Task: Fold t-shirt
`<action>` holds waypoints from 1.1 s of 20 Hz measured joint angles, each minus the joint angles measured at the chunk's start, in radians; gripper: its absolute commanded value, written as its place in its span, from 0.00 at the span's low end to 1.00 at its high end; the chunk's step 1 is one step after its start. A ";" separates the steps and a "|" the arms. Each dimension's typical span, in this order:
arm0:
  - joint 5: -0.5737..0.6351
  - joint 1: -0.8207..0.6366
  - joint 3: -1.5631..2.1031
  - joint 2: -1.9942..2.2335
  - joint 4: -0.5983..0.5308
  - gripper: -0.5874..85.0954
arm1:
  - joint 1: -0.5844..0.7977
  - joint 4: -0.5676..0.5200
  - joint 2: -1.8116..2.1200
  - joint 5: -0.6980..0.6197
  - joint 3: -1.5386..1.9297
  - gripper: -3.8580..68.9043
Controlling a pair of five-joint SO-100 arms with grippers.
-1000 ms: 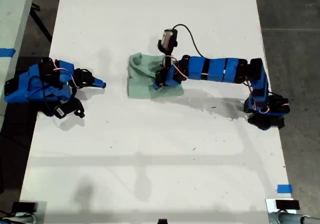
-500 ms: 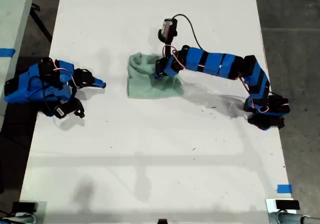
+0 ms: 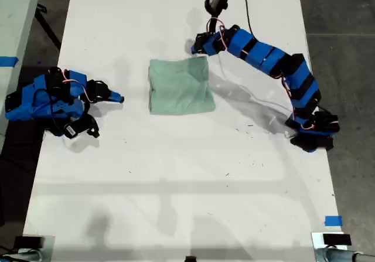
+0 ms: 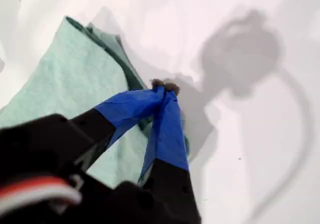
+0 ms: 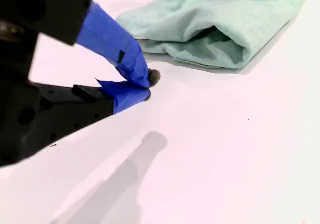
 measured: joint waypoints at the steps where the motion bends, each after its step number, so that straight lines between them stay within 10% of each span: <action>1: 0.000 -0.002 0.000 0.000 0.000 0.01 | 0.023 0.006 0.003 -0.009 -0.011 0.04; 11: -0.064 -0.018 0.000 0.000 0.037 0.07 | -0.058 0.428 0.460 0.061 0.201 0.04; 22: -0.061 -0.011 0.000 0.002 0.067 0.05 | -0.495 0.449 2.155 0.923 2.019 0.04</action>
